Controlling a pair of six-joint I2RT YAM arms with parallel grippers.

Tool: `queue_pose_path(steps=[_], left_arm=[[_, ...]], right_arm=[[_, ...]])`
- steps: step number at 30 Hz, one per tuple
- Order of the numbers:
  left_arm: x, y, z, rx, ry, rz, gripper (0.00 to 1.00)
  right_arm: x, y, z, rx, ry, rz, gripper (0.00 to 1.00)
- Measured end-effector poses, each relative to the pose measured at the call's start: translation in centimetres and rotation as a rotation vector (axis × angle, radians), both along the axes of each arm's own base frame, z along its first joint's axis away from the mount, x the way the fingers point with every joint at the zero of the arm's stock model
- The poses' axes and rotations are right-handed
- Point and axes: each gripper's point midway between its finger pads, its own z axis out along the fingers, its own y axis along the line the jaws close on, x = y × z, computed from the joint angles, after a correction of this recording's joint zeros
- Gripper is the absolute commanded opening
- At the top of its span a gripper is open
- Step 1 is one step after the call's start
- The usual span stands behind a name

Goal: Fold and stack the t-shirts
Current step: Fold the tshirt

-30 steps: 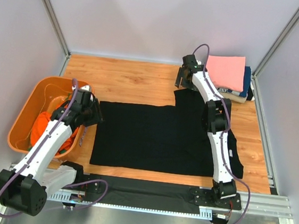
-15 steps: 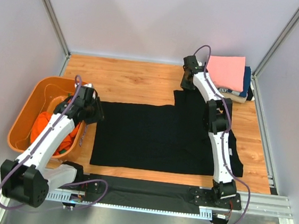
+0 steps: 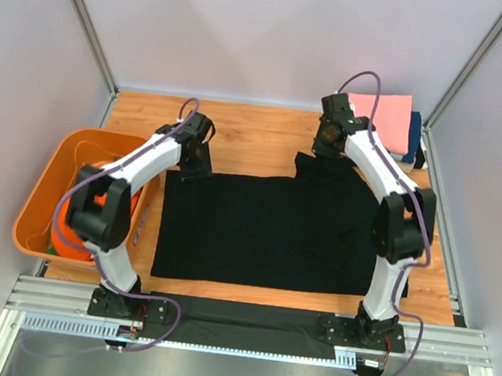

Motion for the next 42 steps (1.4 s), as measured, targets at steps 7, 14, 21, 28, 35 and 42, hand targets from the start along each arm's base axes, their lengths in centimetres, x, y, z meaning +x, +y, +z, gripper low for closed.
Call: queue_pose_path(steps=[7, 14, 21, 28, 35, 42], left_arm=[[1.2, 5.4, -4.9, 0.072, 0.139, 0.141, 0.50], [1.9, 10.0, -5.2, 0.149, 0.139, 0.247, 0.52], [3.9, 10.7, -6.9, 0.175, 0.156, 0.269, 0.54], [5.4, 10.8, -6.4, 0.163, 0.121, 0.280, 0.55], [7.4, 10.3, -5.2, 0.136, 0.063, 0.281, 0.55], [7.4, 9.9, -7.3, 0.125, 0.107, 0.283, 0.52]], right_arm=[[-4.3, -1.5, 2.0, 0.027, -0.046, -0.016, 0.00], [-5.8, -1.6, -0.4, 0.037, 0.017, -0.011, 0.00], [-5.6, -0.8, -0.6, 0.079, 0.010, 0.008, 0.00], [-6.5, -0.5, -2.4, 0.093, 0.049, 0.022, 0.00], [-6.3, -0.3, -2.3, 0.104, 0.040, 0.029, 0.00], [-6.0, -0.1, -2.6, 0.111, 0.037, 0.034, 0.00]])
